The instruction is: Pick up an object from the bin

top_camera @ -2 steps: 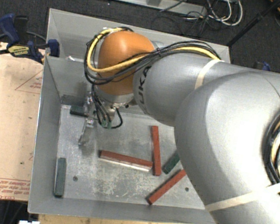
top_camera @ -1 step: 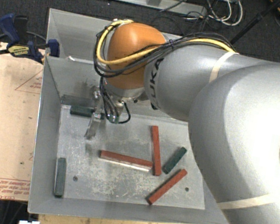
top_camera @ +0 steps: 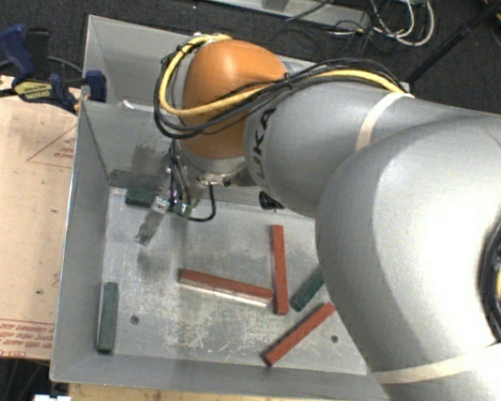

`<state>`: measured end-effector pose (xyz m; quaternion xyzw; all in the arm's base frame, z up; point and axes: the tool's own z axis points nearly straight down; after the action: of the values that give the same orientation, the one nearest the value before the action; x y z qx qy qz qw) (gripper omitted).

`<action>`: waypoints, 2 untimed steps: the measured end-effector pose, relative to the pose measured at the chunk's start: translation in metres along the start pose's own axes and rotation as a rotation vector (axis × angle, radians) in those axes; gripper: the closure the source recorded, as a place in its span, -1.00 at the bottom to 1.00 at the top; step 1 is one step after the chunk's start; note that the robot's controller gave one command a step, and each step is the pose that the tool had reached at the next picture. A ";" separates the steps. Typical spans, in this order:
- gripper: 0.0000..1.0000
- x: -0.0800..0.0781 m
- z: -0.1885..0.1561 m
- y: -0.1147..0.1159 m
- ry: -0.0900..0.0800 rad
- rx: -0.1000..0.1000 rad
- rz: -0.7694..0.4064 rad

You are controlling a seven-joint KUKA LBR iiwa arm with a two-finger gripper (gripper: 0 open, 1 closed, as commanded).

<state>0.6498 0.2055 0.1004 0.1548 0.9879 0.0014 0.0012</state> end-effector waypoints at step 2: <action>-1.00 -0.002 0.032 -0.007 0.012 0.007 0.026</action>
Offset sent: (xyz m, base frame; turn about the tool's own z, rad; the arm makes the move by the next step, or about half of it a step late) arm 0.0048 -0.0116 -0.0304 0.0352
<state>0.6495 0.1979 0.0687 0.1675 0.9859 -0.0010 -0.0054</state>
